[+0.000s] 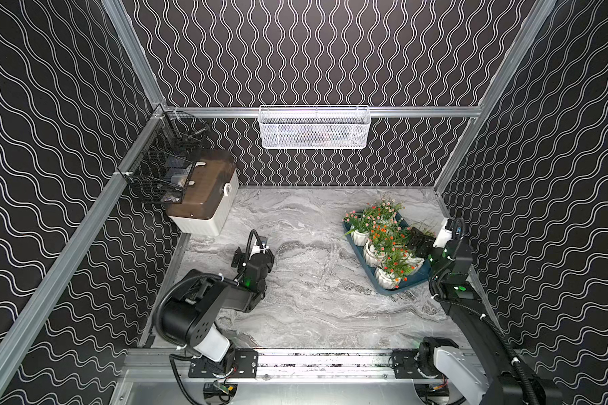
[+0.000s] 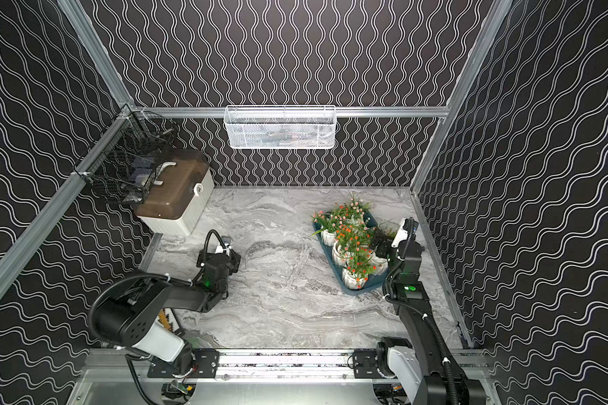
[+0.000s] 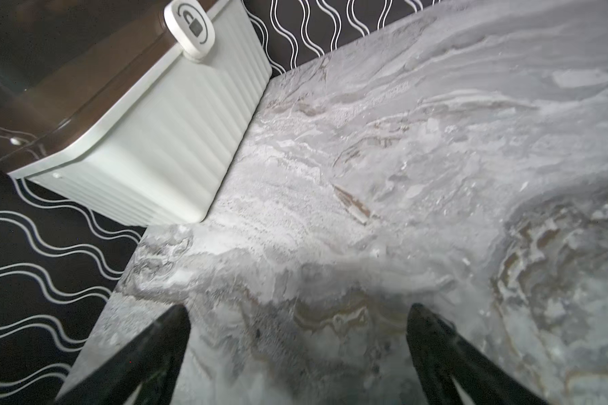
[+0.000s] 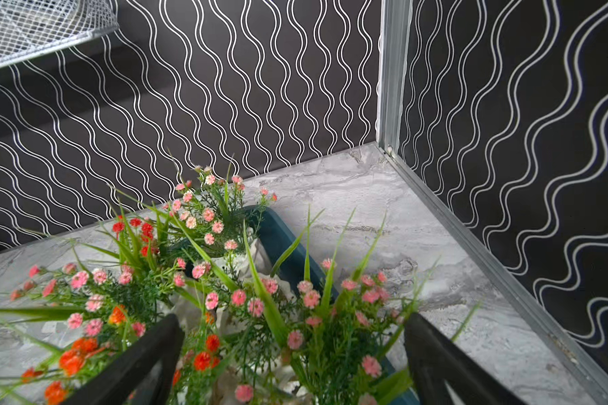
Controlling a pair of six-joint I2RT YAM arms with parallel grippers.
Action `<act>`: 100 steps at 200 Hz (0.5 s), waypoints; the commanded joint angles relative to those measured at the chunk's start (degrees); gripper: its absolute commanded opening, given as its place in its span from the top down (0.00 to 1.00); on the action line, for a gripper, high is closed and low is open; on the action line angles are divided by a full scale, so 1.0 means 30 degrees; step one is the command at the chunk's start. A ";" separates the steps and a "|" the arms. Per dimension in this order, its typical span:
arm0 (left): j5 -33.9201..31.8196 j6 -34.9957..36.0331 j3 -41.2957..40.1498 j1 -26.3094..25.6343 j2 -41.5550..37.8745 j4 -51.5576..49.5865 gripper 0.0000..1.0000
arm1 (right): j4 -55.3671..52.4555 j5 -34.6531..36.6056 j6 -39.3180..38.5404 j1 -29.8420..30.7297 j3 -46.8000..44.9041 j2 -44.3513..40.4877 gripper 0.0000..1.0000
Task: Put the potted gypsophila into the storage box
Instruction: Reset both arms
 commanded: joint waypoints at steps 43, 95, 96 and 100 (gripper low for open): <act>0.4434 -0.2352 -0.0320 0.2988 -0.0239 0.2818 0.01 | 0.3955 -0.0632 -0.0504 0.0279 -0.1075 0.1549 0.00; 0.4896 -0.2466 -0.0291 0.3319 0.0833 0.3413 0.01 | 0.6052 0.0558 -0.1694 0.1065 -0.1841 0.2584 0.00; 0.4936 -0.2479 -0.0281 0.3329 0.0808 0.3343 0.01 | 0.6092 0.0588 -0.1721 0.1078 -0.1898 0.2582 0.00; 0.4977 -0.2473 -0.0216 0.3310 0.0799 0.3240 0.01 | 0.6312 0.0710 -0.1817 0.1157 -0.1992 0.2620 0.00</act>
